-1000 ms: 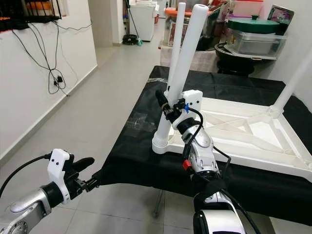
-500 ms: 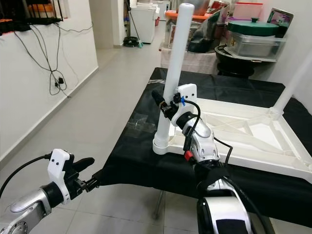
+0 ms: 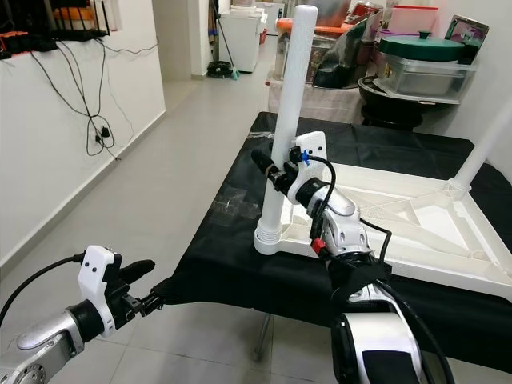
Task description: Building children table
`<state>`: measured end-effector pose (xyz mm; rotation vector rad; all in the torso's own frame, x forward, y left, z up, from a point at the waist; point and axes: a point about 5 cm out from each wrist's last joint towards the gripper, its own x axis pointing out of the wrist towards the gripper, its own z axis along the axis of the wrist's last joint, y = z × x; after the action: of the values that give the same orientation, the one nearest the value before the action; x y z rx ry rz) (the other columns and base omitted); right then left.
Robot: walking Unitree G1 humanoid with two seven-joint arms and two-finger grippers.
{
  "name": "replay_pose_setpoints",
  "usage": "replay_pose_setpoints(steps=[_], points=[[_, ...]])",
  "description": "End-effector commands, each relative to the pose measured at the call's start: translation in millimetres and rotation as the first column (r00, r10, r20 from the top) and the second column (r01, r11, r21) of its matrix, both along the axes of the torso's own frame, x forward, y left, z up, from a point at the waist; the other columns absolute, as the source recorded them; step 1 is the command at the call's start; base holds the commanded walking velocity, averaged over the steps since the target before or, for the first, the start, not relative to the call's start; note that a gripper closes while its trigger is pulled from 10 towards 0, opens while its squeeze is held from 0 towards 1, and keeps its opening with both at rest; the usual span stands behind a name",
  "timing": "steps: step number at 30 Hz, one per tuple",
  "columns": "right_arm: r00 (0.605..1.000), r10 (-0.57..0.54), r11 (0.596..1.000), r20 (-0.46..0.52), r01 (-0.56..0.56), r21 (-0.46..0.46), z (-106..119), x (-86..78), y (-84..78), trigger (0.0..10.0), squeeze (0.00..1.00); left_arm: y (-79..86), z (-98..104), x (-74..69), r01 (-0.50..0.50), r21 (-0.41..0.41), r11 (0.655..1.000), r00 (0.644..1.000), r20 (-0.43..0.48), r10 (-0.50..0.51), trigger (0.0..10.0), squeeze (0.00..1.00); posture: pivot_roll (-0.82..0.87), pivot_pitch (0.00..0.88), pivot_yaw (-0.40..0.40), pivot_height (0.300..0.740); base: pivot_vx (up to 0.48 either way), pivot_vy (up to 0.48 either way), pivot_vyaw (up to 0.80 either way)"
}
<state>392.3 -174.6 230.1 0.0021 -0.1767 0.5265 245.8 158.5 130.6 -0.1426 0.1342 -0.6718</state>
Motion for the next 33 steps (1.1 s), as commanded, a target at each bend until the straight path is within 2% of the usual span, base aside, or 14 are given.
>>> replay_pose_setpoints(steps=[1,18,20,24,29,33], points=[[0.993,-0.017,1.0,-0.114,0.016,-0.011,-23,-0.8,-6.2,0.0,0.0,-0.8,-4,-0.6,0.007,0.013,1.0,1.0,-0.013,-0.007,10.0,0.0,0.08,0.0,-0.055,0.74,0.0,0.0,0.0],[0.993,0.062,0.998,-0.104,-0.063,-0.009,-20,-1.2,-3.2,0.0,0.0,1.3,-3,-2.6,-0.001,0.012,1.0,1.0,-0.018,0.001,10.0,0.0,0.09,0.0,-0.058,0.74,0.0,0.0,0.0],[0.991,0.114,0.993,-0.07,-0.115,0.0,-16,-3.5,0.9,0.0,0.0,1.5,-3,-2.6,0.0,0.012,1.0,1.0,-0.02,0.0,10.0,0.0,0.09,0.0,-0.057,0.74,0.0,0.0,0.0],[0.98,0.19,0.981,-0.061,-0.191,-0.011,-15,-5.9,7.9,0.0,0.0,2.1,-3,-2.0,0.0,0.013,1.0,1.0,-0.019,0.001,10.0,0.0,0.1,0.0,-0.057,0.74,0.0,0.0,0.0],[0.977,0.202,0.979,-0.063,-0.203,-0.013,-15,-6.1,9.1,0.0,0.0,2.2,-3,-2.0,0.0,0.013,1.0,1.0,-0.019,0.0,10.0,0.0,0.1,0.0,-0.058,0.74,0.0,0.0,0.0],[0.959,0.274,0.961,-0.068,-0.276,-0.025,-15,-7.5,14.3,0.0,0.0,1.9,-3,-2.5,-0.002,0.011,1.0,1.0,-0.02,0.002,10.0,0.0,0.1,0.0,-0.062,0.74,0.0,0.0,0.0]])
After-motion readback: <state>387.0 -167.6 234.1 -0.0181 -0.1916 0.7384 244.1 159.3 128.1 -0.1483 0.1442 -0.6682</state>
